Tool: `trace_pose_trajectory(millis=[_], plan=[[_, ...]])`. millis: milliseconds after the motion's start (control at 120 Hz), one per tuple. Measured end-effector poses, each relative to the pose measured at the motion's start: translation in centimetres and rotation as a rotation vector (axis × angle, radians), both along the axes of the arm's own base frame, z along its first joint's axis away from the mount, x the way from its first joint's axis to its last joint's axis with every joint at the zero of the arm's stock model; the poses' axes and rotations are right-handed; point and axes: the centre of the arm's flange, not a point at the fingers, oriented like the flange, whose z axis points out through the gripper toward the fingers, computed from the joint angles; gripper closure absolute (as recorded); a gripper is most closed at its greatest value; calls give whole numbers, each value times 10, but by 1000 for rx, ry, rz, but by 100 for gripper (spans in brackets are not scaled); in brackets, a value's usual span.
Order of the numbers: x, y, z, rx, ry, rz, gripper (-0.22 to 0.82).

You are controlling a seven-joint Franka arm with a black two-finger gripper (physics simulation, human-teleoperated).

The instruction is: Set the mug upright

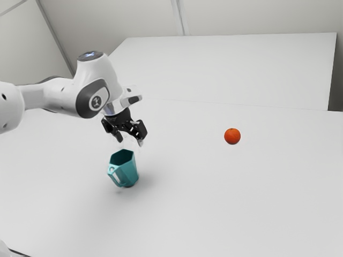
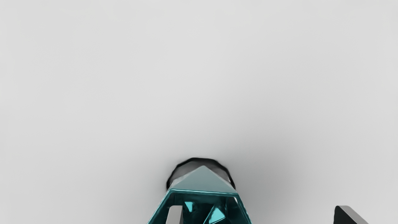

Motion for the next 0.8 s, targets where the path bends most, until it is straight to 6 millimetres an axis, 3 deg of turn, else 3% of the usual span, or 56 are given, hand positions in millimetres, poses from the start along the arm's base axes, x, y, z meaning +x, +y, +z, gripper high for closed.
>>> trace_pose_trajectory(millis=[117,258,342,517,658,800], plan=[[24,6,67,45,-80,-17,5],[36,36,126,111,-117,5,3],[36,54,149,124,-111,21,2],[28,77,173,161,-70,27,1],[24,68,186,188,-47,-12,0],[21,58,187,200,-20,-44,0]])
